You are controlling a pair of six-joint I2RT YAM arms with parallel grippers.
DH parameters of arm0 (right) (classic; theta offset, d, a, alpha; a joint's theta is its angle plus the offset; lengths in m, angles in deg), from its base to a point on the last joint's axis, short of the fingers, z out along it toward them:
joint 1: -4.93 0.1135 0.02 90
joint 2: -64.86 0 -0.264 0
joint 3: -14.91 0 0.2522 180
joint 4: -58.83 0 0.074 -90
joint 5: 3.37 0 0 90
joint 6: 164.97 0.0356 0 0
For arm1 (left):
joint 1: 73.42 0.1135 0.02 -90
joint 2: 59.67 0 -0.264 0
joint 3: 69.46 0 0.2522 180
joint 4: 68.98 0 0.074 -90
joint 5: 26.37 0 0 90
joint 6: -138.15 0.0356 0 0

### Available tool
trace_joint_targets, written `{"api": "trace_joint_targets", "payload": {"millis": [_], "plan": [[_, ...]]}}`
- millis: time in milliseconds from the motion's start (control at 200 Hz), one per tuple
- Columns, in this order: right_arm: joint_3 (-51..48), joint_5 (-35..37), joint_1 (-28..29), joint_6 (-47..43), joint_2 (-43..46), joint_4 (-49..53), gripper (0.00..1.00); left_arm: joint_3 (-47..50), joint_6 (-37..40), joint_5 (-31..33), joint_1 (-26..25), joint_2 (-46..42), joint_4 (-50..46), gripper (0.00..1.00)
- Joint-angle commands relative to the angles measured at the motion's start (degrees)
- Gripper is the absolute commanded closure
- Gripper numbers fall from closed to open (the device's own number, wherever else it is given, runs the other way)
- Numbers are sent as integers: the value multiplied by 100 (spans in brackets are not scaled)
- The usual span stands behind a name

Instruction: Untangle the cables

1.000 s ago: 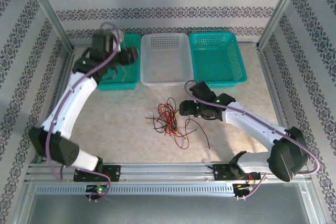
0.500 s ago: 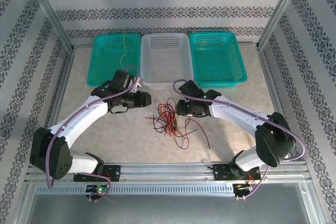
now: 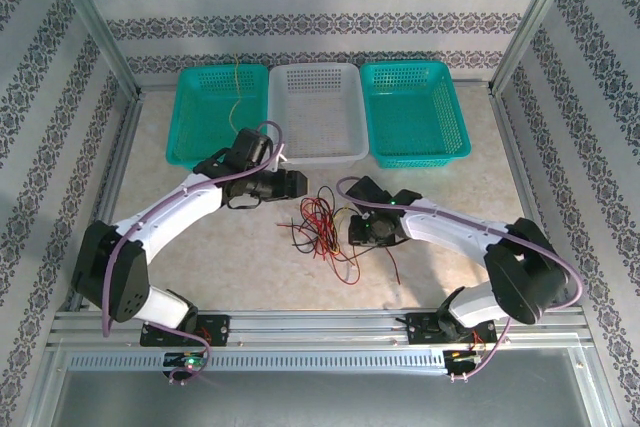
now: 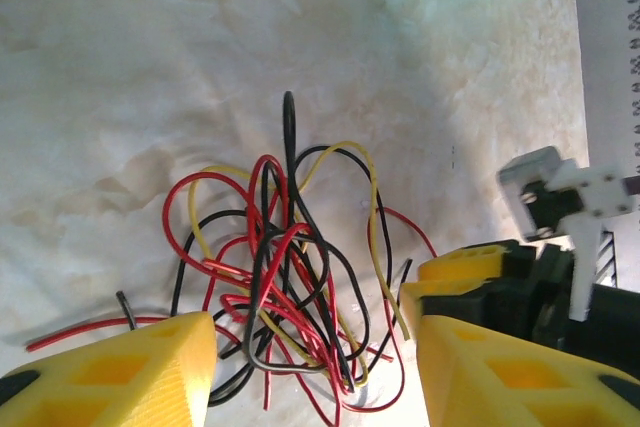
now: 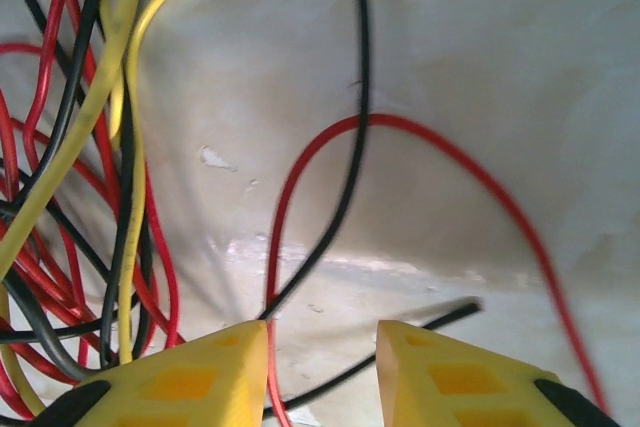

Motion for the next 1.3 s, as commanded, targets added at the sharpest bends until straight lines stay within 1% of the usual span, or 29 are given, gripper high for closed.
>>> {"api": "trace_joint_targets", "payload": {"millis": [0, 90, 140, 290, 350, 390, 475, 590, 685, 794, 839, 884, 954, 979, 1039, 1109, 1164, 1294], "plan": [[-59, -231, 159, 206, -252, -237, 69, -152, 87, 59, -186, 102, 84, 42], [-62, -232, 212, 239, -331, -280, 70, -67, 47, 101, -239, 164, 196, 40], [-77, -227, 214, 248, -342, -293, 73, -30, 29, 120, -267, 225, 229, 39], [-95, -242, 214, 209, -338, -280, 87, -40, 62, 226, -332, 440, 180, 41], [-80, -178, 214, 142, -225, -214, 95, -61, 63, 240, -347, 511, 169, 43], [-56, -113, 224, 99, -84, -146, 98, -70, 79, 246, -357, 539, 169, 44], [55, -63, 223, -68, 395, -42, 100, -64, 111, 300, -375, 592, 160, 46], [362, -129, 228, -296, 1043, 94, 100, -71, 134, 373, -383, 693, 108, 53], [664, -211, 218, -422, 1421, 200, 100, -89, 151, 422, -383, 735, 67, 56], [898, -146, 193, -493, 1553, 455, 95, -77, 151, 442, -387, 706, 64, 57], [914, -82, 187, -515, 1514, 588, 92, -72, 168, 473, -383, 686, 25, 57], [907, 24, 174, -541, 1460, 748, 85, -83, 198, 512, -383, 659, -26, 57], [914, 309, 170, -578, 1420, 1057, 67, -112, 254, 564, -383, 593, -129, 57], [922, 406, 163, -578, 1433, 1147, 61, -121, 273, 587, -385, 559, -175, 56], [985, 538, 166, -617, 1488, 1284, 56, -157, 337, 658, -387, 465, -292, 56], [1121, 525, 187, -673, 1519, 1286, 53, -218, 394, 730, -375, 349, -417, 56], [1224, 391, 206, -737, 1451, 1157, 53, -263, 419, 754, -375, 272, -479, 55], [1523, 31, 232, -969, 864, 817, 62, -328, 422, 718, -378, 170, -509, 55]]}}
